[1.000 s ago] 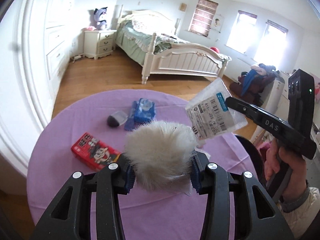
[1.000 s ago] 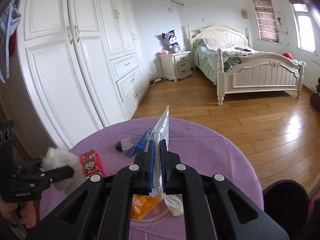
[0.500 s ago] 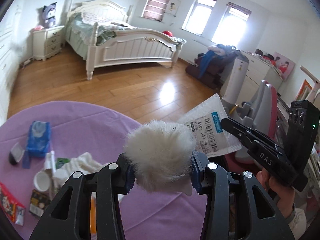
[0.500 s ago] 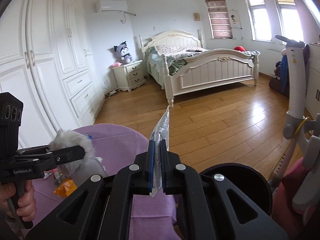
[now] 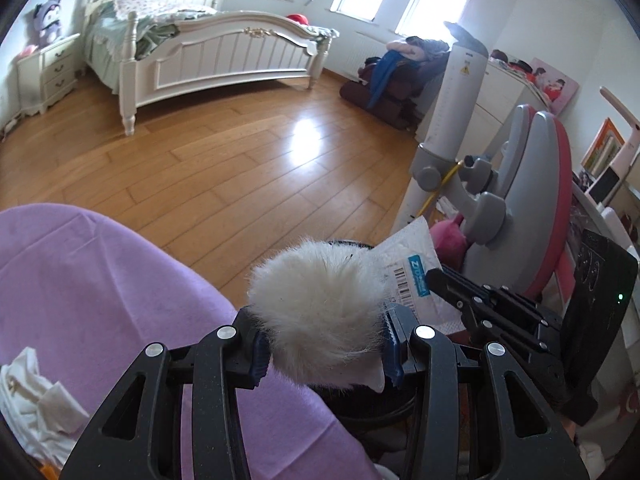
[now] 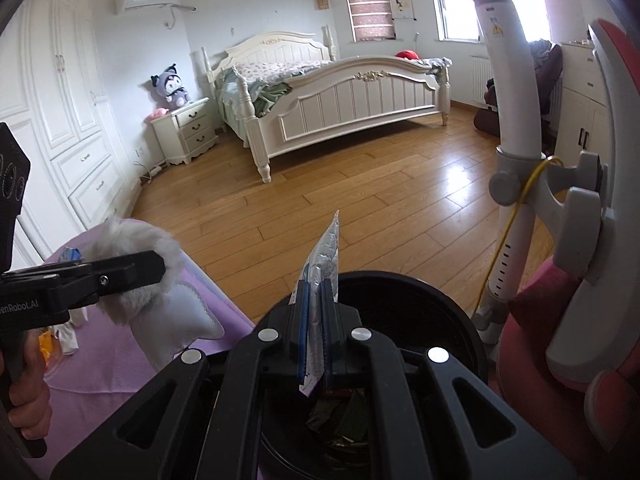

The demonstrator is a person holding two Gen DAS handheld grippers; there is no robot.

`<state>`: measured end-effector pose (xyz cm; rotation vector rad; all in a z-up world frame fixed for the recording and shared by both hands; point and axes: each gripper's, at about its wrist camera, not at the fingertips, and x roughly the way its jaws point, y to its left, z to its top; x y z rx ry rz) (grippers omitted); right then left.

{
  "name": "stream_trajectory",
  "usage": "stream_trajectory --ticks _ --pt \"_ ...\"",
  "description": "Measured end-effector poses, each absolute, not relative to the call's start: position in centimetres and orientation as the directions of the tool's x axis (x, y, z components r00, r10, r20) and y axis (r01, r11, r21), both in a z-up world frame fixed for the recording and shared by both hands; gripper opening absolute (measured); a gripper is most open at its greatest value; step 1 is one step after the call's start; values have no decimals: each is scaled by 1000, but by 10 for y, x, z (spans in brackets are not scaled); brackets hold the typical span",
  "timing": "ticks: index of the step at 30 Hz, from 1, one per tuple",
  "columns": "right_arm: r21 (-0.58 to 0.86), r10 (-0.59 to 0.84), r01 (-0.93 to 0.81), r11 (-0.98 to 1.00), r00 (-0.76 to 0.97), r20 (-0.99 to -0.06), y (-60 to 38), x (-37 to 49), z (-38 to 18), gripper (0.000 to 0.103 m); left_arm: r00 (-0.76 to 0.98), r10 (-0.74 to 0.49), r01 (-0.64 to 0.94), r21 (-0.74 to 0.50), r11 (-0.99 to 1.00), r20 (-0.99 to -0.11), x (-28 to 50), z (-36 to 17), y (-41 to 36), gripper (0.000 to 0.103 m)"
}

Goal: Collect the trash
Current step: 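Carry the fluffy ball and clear bag toward the black bin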

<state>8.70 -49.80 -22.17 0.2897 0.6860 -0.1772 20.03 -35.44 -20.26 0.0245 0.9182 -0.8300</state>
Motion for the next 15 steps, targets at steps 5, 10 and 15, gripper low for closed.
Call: stream_trajectory --ticks 5,10,15 --pt "244 -59 310 919 719 -692 -515 79 -252 7 286 -597 635 -318 704 -750 204 -223 -379 44" --pt "268 -52 334 904 706 -706 -525 72 -263 7 268 -582 648 -304 699 -768 200 -232 -396 44" --pt "283 -43 343 896 699 -714 -534 72 -267 7 260 -572 656 -292 696 -778 198 -236 -408 44"
